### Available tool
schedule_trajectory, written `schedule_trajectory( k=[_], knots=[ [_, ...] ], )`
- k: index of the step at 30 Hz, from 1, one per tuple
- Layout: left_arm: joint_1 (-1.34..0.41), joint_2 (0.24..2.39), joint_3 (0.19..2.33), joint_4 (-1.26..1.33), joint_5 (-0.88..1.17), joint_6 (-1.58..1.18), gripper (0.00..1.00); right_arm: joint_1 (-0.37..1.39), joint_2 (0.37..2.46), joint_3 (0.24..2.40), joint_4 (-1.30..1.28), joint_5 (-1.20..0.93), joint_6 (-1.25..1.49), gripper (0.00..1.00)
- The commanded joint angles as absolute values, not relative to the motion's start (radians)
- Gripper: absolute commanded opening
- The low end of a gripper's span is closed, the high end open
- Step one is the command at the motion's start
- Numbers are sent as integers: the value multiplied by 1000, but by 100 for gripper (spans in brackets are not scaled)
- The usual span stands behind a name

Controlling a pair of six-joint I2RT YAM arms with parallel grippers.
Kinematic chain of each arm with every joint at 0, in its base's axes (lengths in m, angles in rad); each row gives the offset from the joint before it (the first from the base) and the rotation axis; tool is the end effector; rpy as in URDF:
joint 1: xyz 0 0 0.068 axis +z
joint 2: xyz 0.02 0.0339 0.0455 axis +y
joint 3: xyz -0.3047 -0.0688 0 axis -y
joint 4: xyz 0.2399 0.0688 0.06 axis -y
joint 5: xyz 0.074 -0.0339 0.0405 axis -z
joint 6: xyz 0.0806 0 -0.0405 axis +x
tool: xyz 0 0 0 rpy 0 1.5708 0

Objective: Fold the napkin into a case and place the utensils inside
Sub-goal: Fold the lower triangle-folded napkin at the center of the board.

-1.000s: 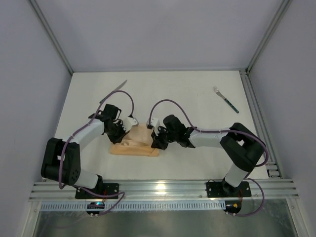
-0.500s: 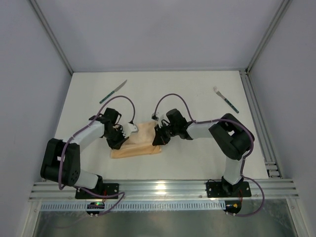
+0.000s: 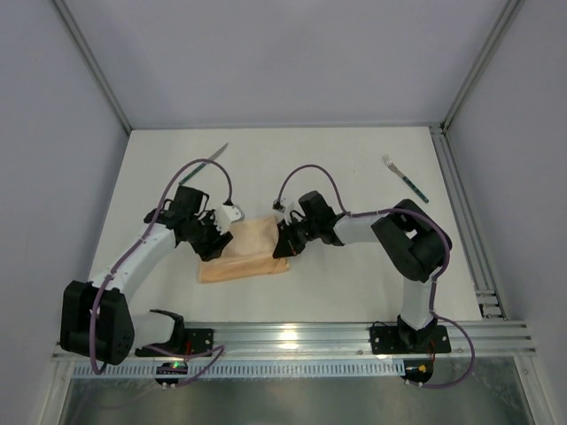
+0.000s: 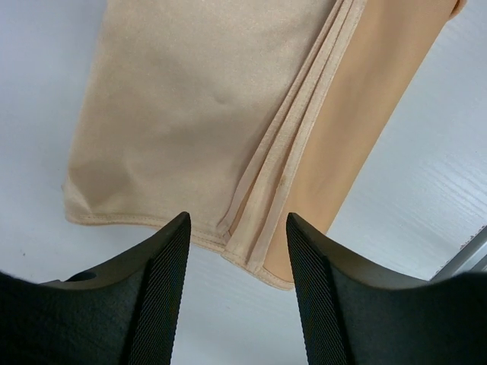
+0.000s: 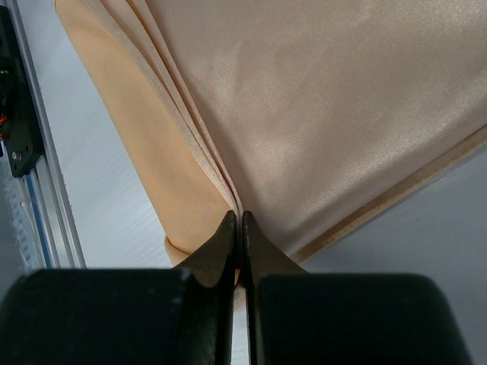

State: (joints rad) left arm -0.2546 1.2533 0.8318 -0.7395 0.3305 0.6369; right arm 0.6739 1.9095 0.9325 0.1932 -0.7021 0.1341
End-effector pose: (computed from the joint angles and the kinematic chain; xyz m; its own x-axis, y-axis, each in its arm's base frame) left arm 0.2142 -0.0828 0.2218 -0.4975 0.7107 -0.4973 0.8200 0.5724 -0.0023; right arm 0.2810 0.2910 0.1399 -0.6582 -0.3950 -0.6409 -0.7526 0.3673 0.5465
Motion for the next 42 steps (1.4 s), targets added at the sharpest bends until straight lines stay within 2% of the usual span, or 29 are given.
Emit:
schedule_trajectory(
  k=[1, 3, 5, 9, 14, 20, 23, 27, 32, 35, 36, 37, 40, 41, 42],
  knots=[
    [-259, 1270, 851, -782, 399, 649, 56, 673, 1933, 953, 152, -701, 127, 4],
    [-282, 1292, 827, -766, 382, 655, 58, 675, 1930, 954, 150, -706, 126, 4],
    [-345, 1316, 810, -694, 354, 628, 65, 673, 1925, 957, 150, -718, 129, 4],
    [-420, 1373, 816, -582, 341, 592, 67, 673, 1925, 971, 155, -752, 152, 4],
    [-479, 1440, 824, -574, 333, 621, 66, 672, 1921, 977, 159, -782, 170, 4],
    [-495, 1483, 808, -597, 354, 655, 59, 670, 1927, 983, 166, -787, 189, 4],
    [-515, 1486, 795, -598, 341, 664, 50, 669, 1933, 985, 175, -793, 201, 4],
    [-531, 1496, 779, -591, 336, 669, 30, 660, 1930, 983, 183, -782, 224, 4],
    [-541, 1502, 775, -591, 330, 678, 18, 653, 1931, 980, 195, -778, 239, 4],
    [-541, 1503, 779, -578, 315, 660, 8, 653, 1930, 982, 190, -779, 238, 4],
    [-541, 1500, 782, -574, 310, 654, 0, 652, 1928, 983, 184, -778, 235, 4],
    [-541, 1499, 784, -571, 298, 649, 0, 653, 1925, 985, 172, -776, 230, 4],
    [-540, 1491, 788, -560, 281, 632, 0, 650, 1885, 991, 170, -798, 264, 34],
    [-540, 1488, 787, -549, 272, 629, 0, 649, 1847, 992, 169, -814, 281, 41],
    [-540, 1483, 784, -540, 267, 617, 0, 649, 1826, 999, 160, -804, 281, 43]
  ],
)
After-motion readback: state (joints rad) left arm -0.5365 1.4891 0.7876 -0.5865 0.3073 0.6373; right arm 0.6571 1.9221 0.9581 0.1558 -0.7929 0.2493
